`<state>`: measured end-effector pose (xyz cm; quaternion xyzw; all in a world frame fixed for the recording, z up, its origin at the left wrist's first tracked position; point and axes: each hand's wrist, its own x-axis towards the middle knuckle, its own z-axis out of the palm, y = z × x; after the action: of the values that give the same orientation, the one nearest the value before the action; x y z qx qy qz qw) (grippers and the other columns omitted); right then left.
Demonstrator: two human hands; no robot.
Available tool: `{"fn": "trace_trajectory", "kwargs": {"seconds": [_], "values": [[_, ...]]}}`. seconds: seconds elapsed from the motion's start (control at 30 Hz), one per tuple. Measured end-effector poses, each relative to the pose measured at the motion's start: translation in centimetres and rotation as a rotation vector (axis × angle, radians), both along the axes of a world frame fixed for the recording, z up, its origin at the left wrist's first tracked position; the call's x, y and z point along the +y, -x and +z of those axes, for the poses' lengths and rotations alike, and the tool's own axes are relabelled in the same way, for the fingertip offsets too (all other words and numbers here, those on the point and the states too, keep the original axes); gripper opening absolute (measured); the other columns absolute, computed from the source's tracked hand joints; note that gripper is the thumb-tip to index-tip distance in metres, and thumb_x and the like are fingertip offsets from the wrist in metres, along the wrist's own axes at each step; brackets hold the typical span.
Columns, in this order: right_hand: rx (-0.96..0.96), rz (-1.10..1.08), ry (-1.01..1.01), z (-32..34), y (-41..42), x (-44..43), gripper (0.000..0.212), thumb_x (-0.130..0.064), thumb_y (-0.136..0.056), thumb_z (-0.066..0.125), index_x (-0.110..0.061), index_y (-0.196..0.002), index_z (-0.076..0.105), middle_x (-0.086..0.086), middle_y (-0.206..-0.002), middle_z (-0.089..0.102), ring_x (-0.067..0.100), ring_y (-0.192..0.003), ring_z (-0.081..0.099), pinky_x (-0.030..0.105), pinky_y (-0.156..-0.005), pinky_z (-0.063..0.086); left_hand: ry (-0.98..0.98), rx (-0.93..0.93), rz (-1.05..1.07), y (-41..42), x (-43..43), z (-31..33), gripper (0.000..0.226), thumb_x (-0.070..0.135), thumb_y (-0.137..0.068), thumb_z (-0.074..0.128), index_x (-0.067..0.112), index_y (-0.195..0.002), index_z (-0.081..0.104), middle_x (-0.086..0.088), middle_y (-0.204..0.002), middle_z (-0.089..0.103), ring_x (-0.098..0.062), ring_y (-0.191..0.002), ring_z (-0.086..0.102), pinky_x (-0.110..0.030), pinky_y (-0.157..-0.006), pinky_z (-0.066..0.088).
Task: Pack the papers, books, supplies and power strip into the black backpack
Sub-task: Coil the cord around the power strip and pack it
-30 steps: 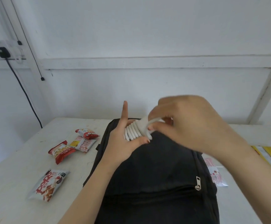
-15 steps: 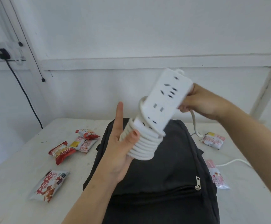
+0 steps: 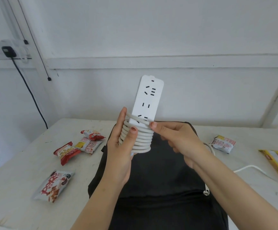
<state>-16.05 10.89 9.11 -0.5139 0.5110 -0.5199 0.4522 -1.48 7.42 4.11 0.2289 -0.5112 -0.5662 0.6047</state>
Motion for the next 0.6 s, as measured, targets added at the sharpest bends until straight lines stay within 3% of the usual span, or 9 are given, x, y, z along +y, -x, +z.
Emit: {"fn": "trace_trajectory", "kwargs": {"seconds": [0.13, 0.23, 0.33, 0.43, 0.53, 0.6], "values": [[0.074, 0.033, -0.131, -0.4, 0.5, -0.3, 0.021, -0.033, -0.078, 0.071, -0.026, -0.097, 0.075, -0.018, -0.046, 0.053, -0.002, -0.035, 0.041, 0.007, -0.038, 0.025, 0.006, -0.062, 0.069, 0.2, -0.2, -0.7, 0.068, 0.062, -0.054, 0.078, 0.055, -0.117, 0.054, 0.014, -0.130, 0.057, -0.012, -0.116, 0.058, -0.035, -0.083, 0.054], [0.150, 0.040, -0.160, -0.6, 1.0, -0.6, 0.021, -0.040, -0.075, 0.072, -0.032, -0.094, 0.076, -0.015, -0.055, 0.048, 0.003, -0.040, 0.030, 0.014, -0.042, 0.022, 0.009, -0.093, 0.139, 0.6, -0.3, -1.1, 0.058, 0.045, -0.067, 0.076, 0.038, -0.119, 0.054, 0.012, -0.121, 0.062, -0.014, -0.112, 0.060, -0.033, -0.080, 0.056], [0.193, 0.062, -0.090, -0.6, 1.2, -0.5, 0.022, -0.038, -0.085, 0.064, -0.031, -0.105, 0.072, -0.021, -0.051, 0.052, -0.004, -0.038, 0.043, 0.007, -0.041, 0.028, -0.006, -0.099, 0.183, 0.9, -0.6, -1.1, 0.048, 0.032, -0.072, 0.067, 0.031, -0.118, 0.052, 0.010, -0.116, 0.063, -0.013, -0.108, 0.062, -0.032, -0.077, 0.056], [0.374, 0.011, -0.025, -1.2, 1.9, -0.6, 0.027, -0.041, -0.091, 0.055, -0.033, -0.113, 0.067, -0.030, -0.047, 0.049, -0.011, -0.046, 0.047, 0.008, -0.054, 0.035, 0.008, -0.115, 0.226, 0.8, -1.0, -0.5, 0.045, 0.032, -0.075, 0.071, 0.036, -0.116, 0.052, 0.014, -0.113, 0.063, -0.010, -0.105, 0.062, -0.033, -0.077, 0.057], [0.592, -0.060, -0.079, -2.0, 3.3, -1.2, 0.026, -0.046, -0.089, 0.054, -0.028, -0.089, 0.074, -0.015, -0.047, 0.049, 0.001, -0.043, 0.049, 0.027, -0.066, 0.051, -0.006, -0.094, 0.270, 0.1, -1.5, 0.1, 0.051, 0.032, -0.072, 0.065, 0.032, -0.121, 0.049, 0.012, -0.116, 0.062, -0.009, -0.103, 0.063, -0.033, -0.075, 0.057], [0.644, -0.067, -0.096, -2.2, 4.0, -1.2, 0.025, -0.042, -0.088, 0.055, -0.027, -0.080, 0.073, -0.012, -0.049, 0.052, 0.004, -0.046, 0.052, 0.028, -0.070, 0.050, -0.016, -0.095, 0.295, -0.4, -1.9, 0.2, 0.055, 0.032, -0.072, 0.064, 0.030, -0.124, 0.048, 0.012, -0.117, 0.061, -0.007, -0.102, 0.063, -0.034, -0.075, 0.057]]}}
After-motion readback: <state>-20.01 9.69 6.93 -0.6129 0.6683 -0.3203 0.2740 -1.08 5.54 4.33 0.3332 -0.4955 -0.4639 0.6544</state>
